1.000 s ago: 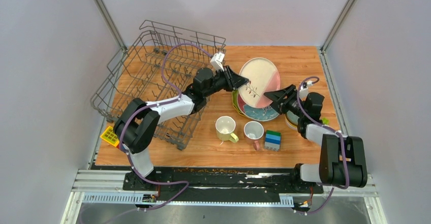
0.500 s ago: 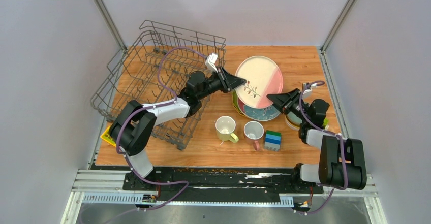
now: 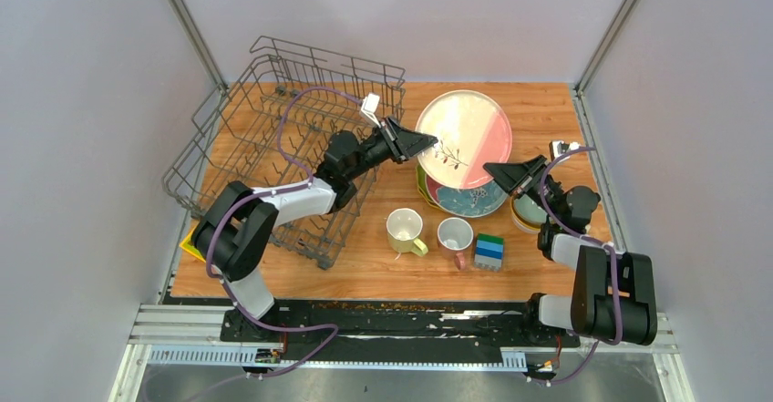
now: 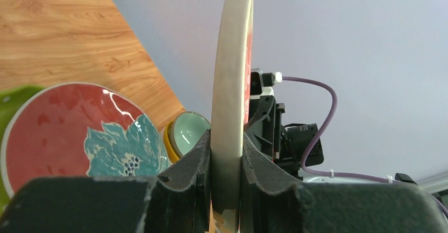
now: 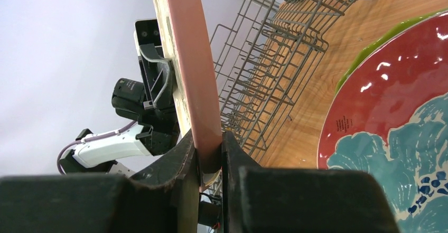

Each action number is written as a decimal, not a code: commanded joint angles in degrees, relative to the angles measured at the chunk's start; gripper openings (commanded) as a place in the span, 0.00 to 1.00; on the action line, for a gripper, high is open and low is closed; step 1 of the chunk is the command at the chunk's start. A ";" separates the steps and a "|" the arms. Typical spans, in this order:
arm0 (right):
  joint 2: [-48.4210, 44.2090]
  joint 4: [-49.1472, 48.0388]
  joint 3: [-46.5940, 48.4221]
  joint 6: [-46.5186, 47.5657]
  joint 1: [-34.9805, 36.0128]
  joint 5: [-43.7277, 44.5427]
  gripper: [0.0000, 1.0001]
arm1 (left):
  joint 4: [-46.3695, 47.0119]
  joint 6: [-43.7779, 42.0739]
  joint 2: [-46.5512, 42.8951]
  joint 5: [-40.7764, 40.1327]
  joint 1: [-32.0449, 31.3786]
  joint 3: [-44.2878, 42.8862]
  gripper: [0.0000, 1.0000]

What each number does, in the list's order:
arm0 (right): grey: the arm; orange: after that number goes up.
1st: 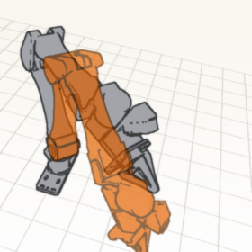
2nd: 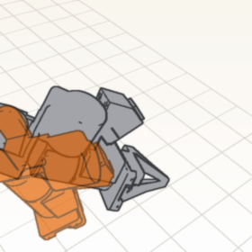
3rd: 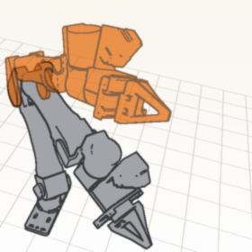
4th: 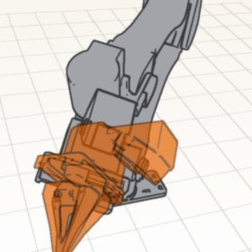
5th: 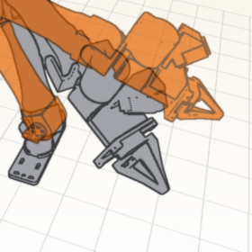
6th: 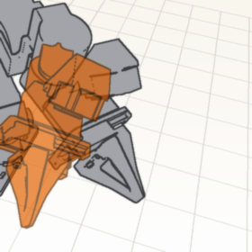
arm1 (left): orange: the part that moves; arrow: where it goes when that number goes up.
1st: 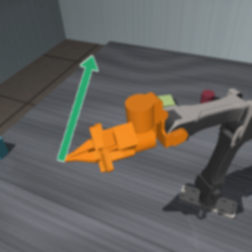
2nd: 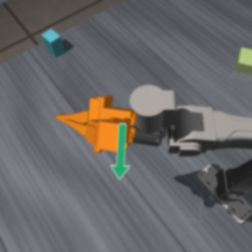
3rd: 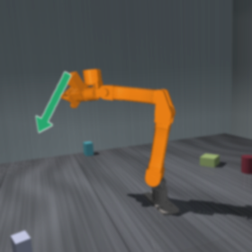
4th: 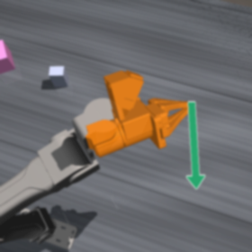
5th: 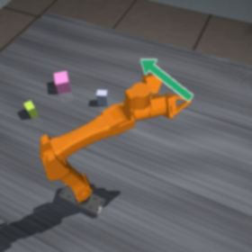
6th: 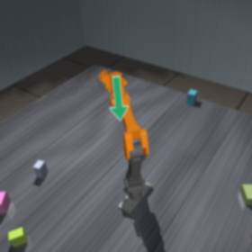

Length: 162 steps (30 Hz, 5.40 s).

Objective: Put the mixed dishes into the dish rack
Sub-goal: Pick up the plate at the center of the board, then insert the plate into the dish rack.

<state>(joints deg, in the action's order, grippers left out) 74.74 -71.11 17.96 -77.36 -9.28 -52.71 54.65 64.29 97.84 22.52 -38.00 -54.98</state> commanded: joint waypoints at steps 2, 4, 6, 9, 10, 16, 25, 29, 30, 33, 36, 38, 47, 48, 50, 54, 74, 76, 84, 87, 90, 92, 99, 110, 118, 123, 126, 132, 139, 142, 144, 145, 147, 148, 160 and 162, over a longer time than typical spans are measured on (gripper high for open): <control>-0.34 -6.71 1.20 0.26 1.56 -3.32 0.00 | 11.87 4.00 -2.67 8.25 -3.22 -0.43 0.24; 0.37 -8.19 1.08 -0.51 1.48 -3.25 0.00 | 11.81 4.09 -2.72 8.37 -3.22 -0.44 0.28; 1.22 -9.47 0.87 -1.50 1.46 -3.13 0.00 | 11.17 3.79 -3.01 8.55 -3.22 -0.51 0.31; 2.23 -11.40 0.94 -2.36 1.37 -3.56 0.00 | 10.90 3.85 -3.45 8.63 -3.16 -0.38 0.38; 2.40 -11.63 1.01 -2.41 1.37 -3.61 0.00 | 10.16 3.79 -3.67 8.61 -3.15 -0.43 0.39; 2.02 -11.33 0.33 -2.34 0.85 -2.89 0.00 | 6.62 2.37 -4.91 7.25 -2.71 0.27 0.20; -4.27 2.19 0.87 5.09 0.49 -1.03 0.00 | -2.54 -2.75 -8.13 4.90 -2.36 0.00 0.32; -9.38 11.68 1.64 10.15 0.49 0.97 0.00 | -7.20 -5.80 -10.23 3.27 -2.35 -0.32 0.37; -10.02 13.17 1.90 10.85 0.49 0.95 0.00 | -7.41 -6.21 -10.46 3.28 -2.34 -0.40 0.35; -10.77 16.48 2.92 11.95 0.49 0.25 0.00 | -7.64 -6.33 -10.48 3.64 -2.35 -0.83 0.22; -10.06 16.41 2.96 11.72 0.49 -0.25 0.00 | -6.39 -5.78 -10.69 3.58 -2.37 -0.50 0.05; -9.40 16.46 2.90 11.52 0.49 -0.41 0.01 | -6.65 -5.96 -11.25 3.11 -2.35 -0.11 0.00; -6.98 19.60 5.23 11.52 0.58 -3.21 0.32 | -18.42 -10.29 -20.41 -8.86 -2.35 1.77 0.00; -6.97 20.12 5.50 11.70 0.58 -3.36 0.34 | -21.67 -10.57 -21.29 -10.16 -2.34 1.40 0.00; -6.98 21.41 6.18 12.29 0.66 -3.82 0.40 | -26.95 -10.93 -23.92 -14.21 -2.43 0.69 0.00; -7.39 24.07 6.98 13.36 0.67 -3.85 0.50 | -31.66 -11.10 -28.41 -20.43 -2.52 0.38 0.00; -9.18 31.18 8.45 16.27 0.66 -1.10 0.52 | -61.45 -15.77 -44.45 -54.76 -4.55 -8.64 0.00; -9.11 31.21 8.34 16.15 0.67 -0.93 0.52 | -63.38 -16.08 -45.73 -58.11 -4.56 -9.17 0.00; -8.39 31.25 8.46 16.24 0.67 -0.64 0.52 | -76.86 -15.75 -48.92 -75.62 -4.54 -12.00 0.00; -8.22 31.47 8.55 16.31 0.67 -0.55 0.52 | -79.51 -16.39 -49.12 -80.06 -4.55 -12.65 0.00; -8.04 31.56 8.73 16.34 0.67 -0.42 0.52 | -83.17 -16.85 -49.00 -86.35 -4.54 -13.79 0.00; -7.95 31.68 8.80 16.31 0.71 -0.30 0.52 | -85.37 -17.05 -48.99 -90.48 -4.58 -14.33 0.00; -7.24 31.56 8.84 15.83 0.67 -0.02 0.52 | -92.38 -14.35 -48.17 -101.50 -4.54 -15.66 0.00; -7.39 31.56 8.82 15.23 0.69 -0.10 0.52 | -106.58 -3.02 -45.00 -111.30 -4.54 -19.36 0.00; -7.77 32.87 8.74 16.08 0.58 0.06 0.52 | -106.45 -4.40 -45.08 -109.84 -1.31 -16.03 0.00; -7.34 33.04 8.73 16.02 0.58 0.07 0.52 | -112.90 1.90 -44.52 -105.78 4.73 -14.60 0.00; -7.16 33.12 8.69 16.04 0.58 0.06 0.52 | -118.84 6.67 -43.71 -103.04 7.98 -14.36 0.00; -6.72 33.05 8.80 15.93 0.58 0.11 0.52 | -122.75 12.35 -42.32 -102.12 11.68 -12.84 0.00; -6.30 33.39 9.05 16.23 0.58 -0.17 0.52 | -121.22 12.62 -41.16 -100.67 13.76 -10.88 0.00; -6.12 33.66 9.04 16.55 0.60 -0.20 0.52 | -120.37 13.03 -41.01 -99.66 15.16 -9.53 0.00; -5.86 33.67 9.04 16.63 0.58 -0.20 0.52 | -118.30 11.43 -40.98 -98.68 16.04 -8.70 0.00; -5.65 33.67 9.11 16.71 0.58 -0.20 0.52 | -116.80 11.01 -40.98 -98.25 16.30 -8.45 0.00; -5.11 33.59 9.20 16.73 0.62 -0.19 0.52 | -115.75 10.98 -40.91 -97.39 17.20 -7.47 0.00; -4.80 33.46 9.20 16.80 0.58 -0.33 0.52 | -115.44 11.02 -40.79 -97.05 17.88 -7.27 0.00; 0.22 29.61 10.19 15.34 0.53 -2.33 0.52 | -127.82 27.44 -32.90 -96.53 19.57 -11.57 0.00; 1.72 28.66 10.79 15.00 0.49 -3.15 0.52 | -134.62 35.01 -30.54 -96.81 19.54 -13.53 0.00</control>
<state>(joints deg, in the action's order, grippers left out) 74.26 -37.45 25.85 -61.89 -8.56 -53.82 -71.24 81.43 64.23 -70.50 -18.98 -64.20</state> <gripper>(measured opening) 0.518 0.258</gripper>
